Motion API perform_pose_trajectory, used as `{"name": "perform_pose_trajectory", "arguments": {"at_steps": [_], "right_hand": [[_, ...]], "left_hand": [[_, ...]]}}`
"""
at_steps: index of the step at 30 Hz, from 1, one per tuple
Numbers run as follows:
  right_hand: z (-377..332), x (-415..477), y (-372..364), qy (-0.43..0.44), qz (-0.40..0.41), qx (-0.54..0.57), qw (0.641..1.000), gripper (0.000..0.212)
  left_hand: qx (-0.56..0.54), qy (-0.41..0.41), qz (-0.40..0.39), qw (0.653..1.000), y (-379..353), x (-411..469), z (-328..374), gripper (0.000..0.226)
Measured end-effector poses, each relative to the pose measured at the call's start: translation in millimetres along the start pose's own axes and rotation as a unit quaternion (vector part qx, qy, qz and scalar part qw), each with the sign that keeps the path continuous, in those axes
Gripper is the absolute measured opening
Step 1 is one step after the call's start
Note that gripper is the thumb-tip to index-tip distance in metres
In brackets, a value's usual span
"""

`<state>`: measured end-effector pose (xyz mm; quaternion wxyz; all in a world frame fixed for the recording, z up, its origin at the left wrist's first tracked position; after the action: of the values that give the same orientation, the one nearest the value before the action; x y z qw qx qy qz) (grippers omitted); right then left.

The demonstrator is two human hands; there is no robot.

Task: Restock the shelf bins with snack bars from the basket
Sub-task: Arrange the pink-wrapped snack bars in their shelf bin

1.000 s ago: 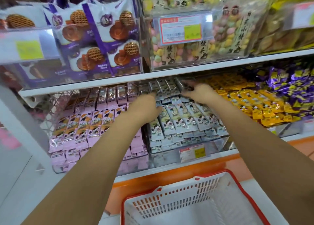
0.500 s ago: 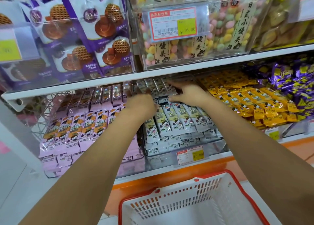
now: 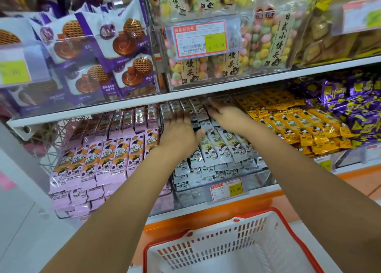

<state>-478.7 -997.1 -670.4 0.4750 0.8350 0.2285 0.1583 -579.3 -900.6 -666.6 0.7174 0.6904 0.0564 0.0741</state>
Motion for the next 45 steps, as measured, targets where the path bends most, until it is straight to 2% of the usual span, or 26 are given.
{"name": "perform_pose_trajectory", "arguments": {"at_steps": [2,9,14,20,25,28,32,34,36,38,41,43,45], "right_hand": [[17.4,-1.8,8.2,-0.011,0.018,-0.037,0.999,0.053],[32.8,-2.5,-3.5,0.006,-0.031,-0.154,0.988,0.057],[33.4,4.6,-18.8,0.016,-0.072,-0.150,0.986,0.056],[29.7,1.9,-17.0,0.023,-0.076,-0.145,0.986,0.052],[20.9,-11.9,-1.3,0.019,-0.048,-0.049,0.997,0.051],[10.7,-30.3,21.1,0.070,0.010,-0.036,0.997,0.045],[41.4,-72.1,76.0,0.124,0.158,-0.002,0.980,0.036],[82.7,-95.9,101.5,0.112,0.229,0.009,0.967,0.041],[133.5,-114.6,114.5,0.065,0.260,-0.014,0.963,0.048],[171.5,-126.9,115.3,0.039,0.232,-0.047,0.971,0.064],[201.6,-131.5,102.7,0.054,0.125,-0.075,0.988,0.094],[211.1,-130.0,93.6,0.068,0.063,-0.111,0.989,0.101],[216.3,-125.6,90.2,0.086,0.037,-0.169,0.981,0.103]], "left_hand": [[-0.029,-0.017,0.008,0.999,-5.6,-5.2,10.3,0.073],[-0.076,-0.012,0.015,0.997,-21.9,-8.8,18.4,0.073],[-0.081,-0.029,0.019,0.996,-20.4,-14.5,29.1,0.074],[-0.068,-0.143,0.004,0.987,-34.3,-28.4,67.3,0.081],[-0.007,-0.141,0.037,0.989,-32.6,-27.1,61.6,0.085],[-0.011,-0.140,0.028,0.990,-28.4,-29.9,68.0,0.091],[-0.071,-0.161,0.057,0.983,-10.8,-32.9,98.8,0.088],[-0.092,-0.187,0.081,0.975,-0.9,-26.6,123.1,0.083],[-0.096,-0.210,0.082,0.969,-0.3,-14.4,149.8,0.082],[-0.096,-0.230,0.067,0.966,-5.9,0.2,177.8,0.085],[-0.080,-0.259,0.038,0.962,-19.5,17.9,217.3,0.091],[-0.058,-0.268,0.009,0.961,-29.7,27.6,233.3,0.098],[-0.034,-0.263,-0.022,0.964,-39.4,35.9,238.6,0.106]]}}
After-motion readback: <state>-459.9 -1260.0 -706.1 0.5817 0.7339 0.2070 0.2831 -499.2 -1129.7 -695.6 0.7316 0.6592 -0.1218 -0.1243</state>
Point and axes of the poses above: each hand's wrist, its own x-axis towards the middle knuckle, its own y-axis out of the back of the hand, z = x × y, the point moved 9 cm from there along x, towards the middle knuckle, and after that the axes turned 1 degree about -y, right-handed, at the moved point
